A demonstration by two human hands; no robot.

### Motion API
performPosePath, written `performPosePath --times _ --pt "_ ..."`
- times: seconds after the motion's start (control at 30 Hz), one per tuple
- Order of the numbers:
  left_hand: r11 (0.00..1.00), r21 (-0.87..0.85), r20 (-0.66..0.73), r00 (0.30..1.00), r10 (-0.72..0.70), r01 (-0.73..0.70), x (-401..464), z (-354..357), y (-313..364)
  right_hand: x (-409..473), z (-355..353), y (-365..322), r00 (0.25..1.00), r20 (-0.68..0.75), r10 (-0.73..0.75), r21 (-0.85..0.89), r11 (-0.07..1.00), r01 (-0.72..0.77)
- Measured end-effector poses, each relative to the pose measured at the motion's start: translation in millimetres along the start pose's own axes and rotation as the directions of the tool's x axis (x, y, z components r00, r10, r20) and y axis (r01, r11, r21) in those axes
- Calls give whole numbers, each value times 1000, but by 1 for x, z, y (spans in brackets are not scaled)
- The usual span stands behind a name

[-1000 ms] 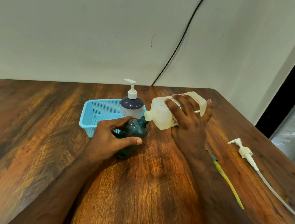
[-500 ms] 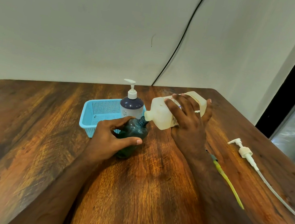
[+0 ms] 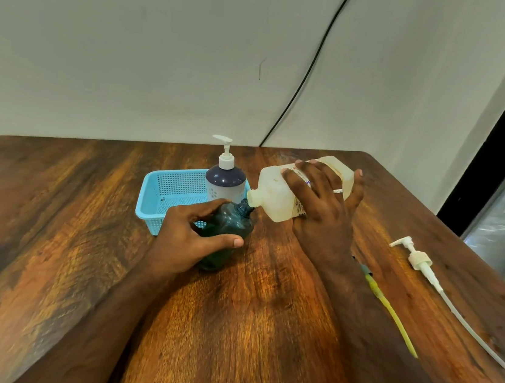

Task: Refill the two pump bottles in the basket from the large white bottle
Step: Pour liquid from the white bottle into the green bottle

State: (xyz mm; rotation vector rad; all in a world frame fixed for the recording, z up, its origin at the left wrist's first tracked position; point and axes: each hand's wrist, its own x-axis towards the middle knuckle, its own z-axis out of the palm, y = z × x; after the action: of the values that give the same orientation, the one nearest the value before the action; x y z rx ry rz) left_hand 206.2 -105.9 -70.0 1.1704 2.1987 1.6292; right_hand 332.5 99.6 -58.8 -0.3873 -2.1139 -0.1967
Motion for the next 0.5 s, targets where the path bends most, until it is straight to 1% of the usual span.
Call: performPosePath --times 0.23,0.5 --pt "1000 19 0 1000 6 -6 1 -1 -4 0 1 -2 1000 7 10 0 1000 -10" --pt "1000 2 -7 1000 6 -6 1 -1 -4 0 0 -1 1000 5 0 -2 1000 0"
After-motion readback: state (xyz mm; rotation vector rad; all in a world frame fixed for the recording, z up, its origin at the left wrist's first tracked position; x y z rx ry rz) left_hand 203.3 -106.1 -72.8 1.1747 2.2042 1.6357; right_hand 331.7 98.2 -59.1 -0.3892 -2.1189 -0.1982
